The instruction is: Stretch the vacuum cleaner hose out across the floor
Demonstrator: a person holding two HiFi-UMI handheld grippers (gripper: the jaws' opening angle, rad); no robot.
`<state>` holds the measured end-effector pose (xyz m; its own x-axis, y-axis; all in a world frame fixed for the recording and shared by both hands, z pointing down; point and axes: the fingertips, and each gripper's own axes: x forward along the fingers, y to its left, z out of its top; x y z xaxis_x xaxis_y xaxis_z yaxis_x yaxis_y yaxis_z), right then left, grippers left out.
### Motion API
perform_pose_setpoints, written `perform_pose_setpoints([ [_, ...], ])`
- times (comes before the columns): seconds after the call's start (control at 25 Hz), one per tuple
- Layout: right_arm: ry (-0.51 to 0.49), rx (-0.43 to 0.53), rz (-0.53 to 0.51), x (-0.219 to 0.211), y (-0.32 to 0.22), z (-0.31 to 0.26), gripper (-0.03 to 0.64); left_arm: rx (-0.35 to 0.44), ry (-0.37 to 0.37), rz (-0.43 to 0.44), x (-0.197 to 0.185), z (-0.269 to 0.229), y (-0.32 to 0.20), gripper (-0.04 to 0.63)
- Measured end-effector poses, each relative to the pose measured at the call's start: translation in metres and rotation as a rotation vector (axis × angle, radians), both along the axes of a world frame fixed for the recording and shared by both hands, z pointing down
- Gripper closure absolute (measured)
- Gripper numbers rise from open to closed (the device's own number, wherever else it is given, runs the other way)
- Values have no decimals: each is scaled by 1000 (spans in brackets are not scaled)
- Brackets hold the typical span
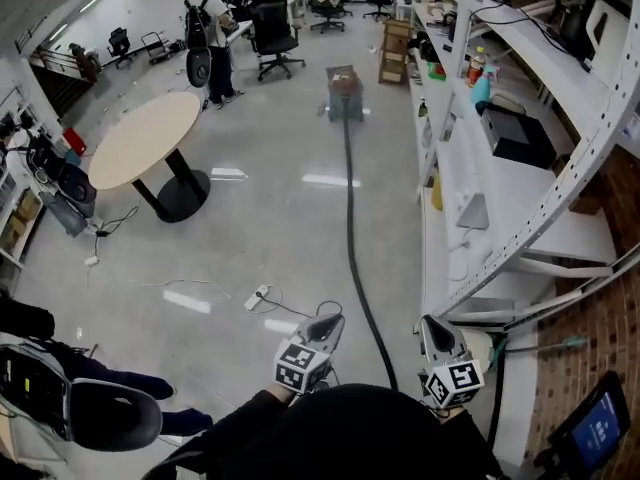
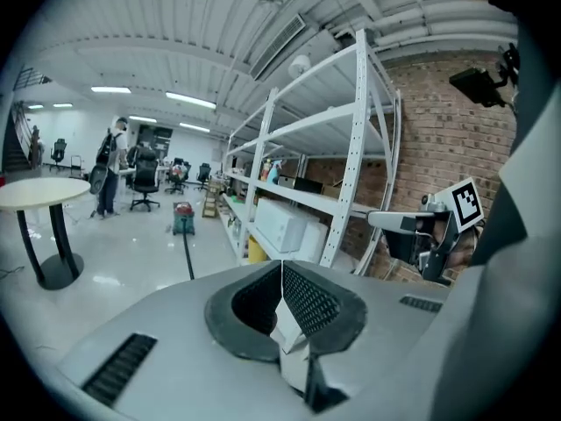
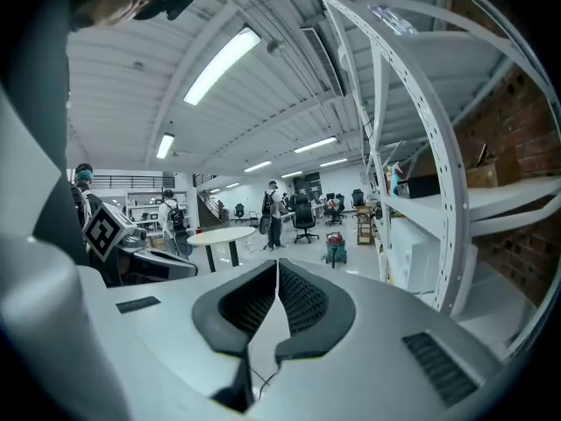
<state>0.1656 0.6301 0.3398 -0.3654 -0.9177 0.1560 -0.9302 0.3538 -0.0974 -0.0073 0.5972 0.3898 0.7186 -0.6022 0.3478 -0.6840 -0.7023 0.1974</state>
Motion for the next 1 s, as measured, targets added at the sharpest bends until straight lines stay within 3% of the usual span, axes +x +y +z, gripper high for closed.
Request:
perform_pose_setpoints([
  [0.2, 8, 36, -2, -24, 5, -20, 595, 31, 70, -4, -16, -25, 0, 574],
  [0.64, -16, 52, -74, -46, -29, -19, 603, 41, 43, -41, -27, -26, -23, 574],
  [1.0, -33, -12, -79, -52, -27, -5, 603, 11, 16, -80, -35, -18, -16, 574],
])
